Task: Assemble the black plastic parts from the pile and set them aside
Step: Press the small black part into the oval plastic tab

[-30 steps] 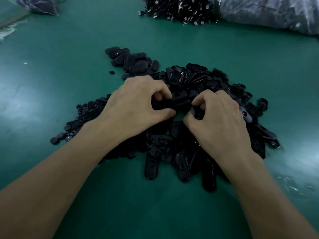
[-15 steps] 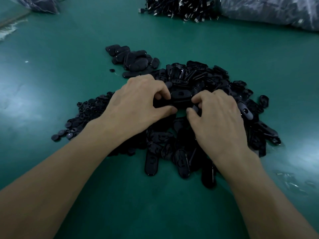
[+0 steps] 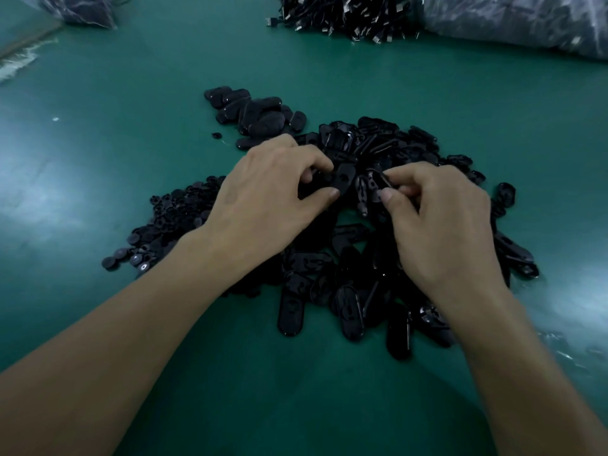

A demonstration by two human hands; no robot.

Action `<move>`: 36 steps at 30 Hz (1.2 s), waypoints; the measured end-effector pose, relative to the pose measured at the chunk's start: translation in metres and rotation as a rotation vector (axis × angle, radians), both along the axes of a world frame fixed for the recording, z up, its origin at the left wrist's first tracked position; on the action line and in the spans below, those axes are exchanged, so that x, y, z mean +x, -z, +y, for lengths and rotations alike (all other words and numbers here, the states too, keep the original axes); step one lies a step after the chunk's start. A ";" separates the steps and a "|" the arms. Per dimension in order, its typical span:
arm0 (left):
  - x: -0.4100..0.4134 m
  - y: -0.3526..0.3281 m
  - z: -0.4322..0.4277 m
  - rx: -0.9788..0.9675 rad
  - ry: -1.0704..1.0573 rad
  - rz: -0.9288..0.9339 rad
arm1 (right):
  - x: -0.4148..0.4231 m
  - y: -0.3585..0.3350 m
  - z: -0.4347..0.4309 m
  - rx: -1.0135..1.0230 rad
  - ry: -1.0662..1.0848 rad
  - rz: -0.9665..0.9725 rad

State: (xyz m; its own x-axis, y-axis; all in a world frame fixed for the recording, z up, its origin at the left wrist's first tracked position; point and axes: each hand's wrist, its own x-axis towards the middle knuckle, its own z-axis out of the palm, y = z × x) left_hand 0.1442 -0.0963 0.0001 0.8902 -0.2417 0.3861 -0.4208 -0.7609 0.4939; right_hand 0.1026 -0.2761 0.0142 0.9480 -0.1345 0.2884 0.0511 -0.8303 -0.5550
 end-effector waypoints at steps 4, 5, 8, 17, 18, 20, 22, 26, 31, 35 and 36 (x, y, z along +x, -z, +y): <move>-0.005 -0.006 -0.002 -0.165 0.040 -0.005 | 0.001 -0.005 -0.004 0.215 -0.066 -0.058; -0.006 -0.008 -0.003 -0.244 0.069 0.033 | 0.001 -0.006 -0.004 0.268 -0.104 -0.044; -0.009 -0.015 -0.004 -0.472 0.190 0.185 | 0.001 -0.007 -0.003 0.418 -0.238 -0.018; -0.004 -0.022 0.003 -0.725 0.181 0.423 | 0.004 -0.005 -0.003 0.758 -0.341 -0.038; -0.003 -0.022 0.003 -0.738 0.178 0.442 | 0.004 -0.005 -0.003 0.821 -0.344 -0.039; -0.003 -0.023 0.003 -0.747 0.179 0.464 | 0.005 -0.005 -0.003 0.911 -0.346 -0.032; -0.004 -0.023 0.003 -0.743 0.177 0.474 | 0.006 -0.003 -0.002 0.945 -0.344 -0.015; -0.003 -0.022 0.004 -0.752 0.160 0.474 | 0.005 -0.002 -0.001 0.949 -0.350 0.007; -0.003 -0.021 0.003 -0.746 0.176 0.484 | 0.004 -0.002 0.001 0.919 -0.347 0.012; -0.002 -0.021 0.004 -0.718 0.220 0.457 | 0.003 -0.004 0.003 0.878 -0.327 -0.005; -0.002 -0.021 0.004 -0.715 0.215 0.442 | 0.003 -0.004 0.004 0.860 -0.309 -0.019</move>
State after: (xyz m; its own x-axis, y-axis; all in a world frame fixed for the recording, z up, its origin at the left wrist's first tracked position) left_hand 0.1426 -0.0920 0.0212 0.9573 -0.2534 0.1390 -0.1764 -0.1315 0.9755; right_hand 0.1053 -0.2723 0.0178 0.9736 -0.0511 0.2224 0.2181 -0.0782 -0.9728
